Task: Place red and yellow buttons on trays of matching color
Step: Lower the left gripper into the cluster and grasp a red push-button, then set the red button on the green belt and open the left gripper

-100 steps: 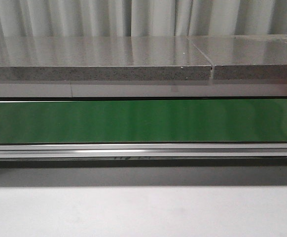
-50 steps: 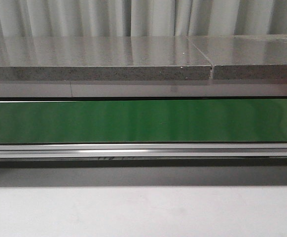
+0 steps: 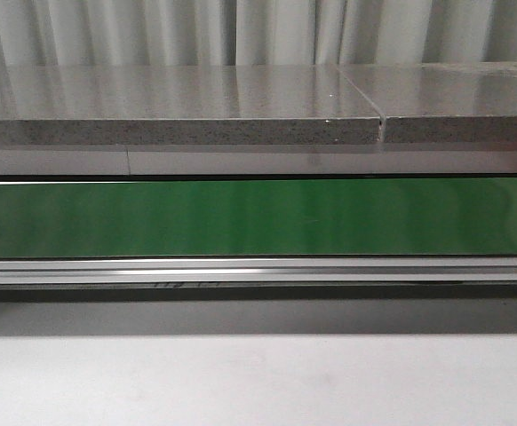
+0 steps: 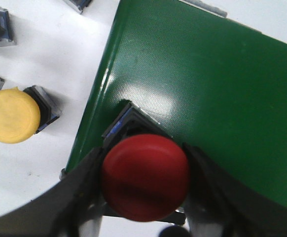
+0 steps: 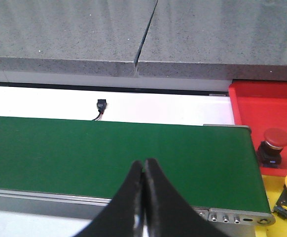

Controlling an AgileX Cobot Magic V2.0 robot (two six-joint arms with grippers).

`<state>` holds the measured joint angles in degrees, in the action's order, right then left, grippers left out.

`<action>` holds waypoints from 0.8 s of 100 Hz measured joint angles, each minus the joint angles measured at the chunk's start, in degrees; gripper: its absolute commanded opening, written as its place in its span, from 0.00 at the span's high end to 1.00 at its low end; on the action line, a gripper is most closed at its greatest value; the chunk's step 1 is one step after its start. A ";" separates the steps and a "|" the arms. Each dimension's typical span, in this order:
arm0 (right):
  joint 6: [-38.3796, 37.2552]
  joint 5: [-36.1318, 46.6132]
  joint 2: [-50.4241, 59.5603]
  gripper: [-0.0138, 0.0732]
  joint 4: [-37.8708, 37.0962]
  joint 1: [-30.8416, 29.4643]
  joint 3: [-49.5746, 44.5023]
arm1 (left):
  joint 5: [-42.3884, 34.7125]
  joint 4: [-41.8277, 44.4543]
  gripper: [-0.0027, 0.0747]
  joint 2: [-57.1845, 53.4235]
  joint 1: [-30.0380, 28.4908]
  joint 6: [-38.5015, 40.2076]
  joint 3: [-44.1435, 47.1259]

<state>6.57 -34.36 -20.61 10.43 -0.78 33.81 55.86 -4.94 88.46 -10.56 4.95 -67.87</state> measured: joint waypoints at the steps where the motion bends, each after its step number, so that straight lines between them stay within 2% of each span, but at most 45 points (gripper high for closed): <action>1: 0.00 0.00 0.00 0.98 0.00 0.00 0.00 | 0.00 0.00 0.71 0.18 0.00 0.00 0.00; 8: 0.00 0.00 0.00 0.98 0.00 0.00 0.00 | -0.24 0.00 0.61 0.39 0.00 0.00 0.00; 20: 0.00 0.00 0.00 0.98 0.00 0.00 0.00 | -0.62 -0.24 0.29 0.48 0.00 0.00 0.00; 25: 0.00 0.00 0.00 0.98 0.00 0.00 0.00 | -0.77 -0.34 0.23 0.48 0.00 0.00 0.00; 49: 0.00 0.00 0.00 0.98 0.00 0.00 0.00 | -1.78 -0.48 0.22 0.48 0.00 0.00 -2.20; 80: 0.00 0.00 0.00 0.98 0.00 0.00 0.00 | -1.51 0.35 0.22 0.48 -0.49 -0.09 -13.06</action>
<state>6.57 -34.36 -20.61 10.43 -0.78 33.81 54.36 -4.59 88.94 -11.05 4.86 -80.93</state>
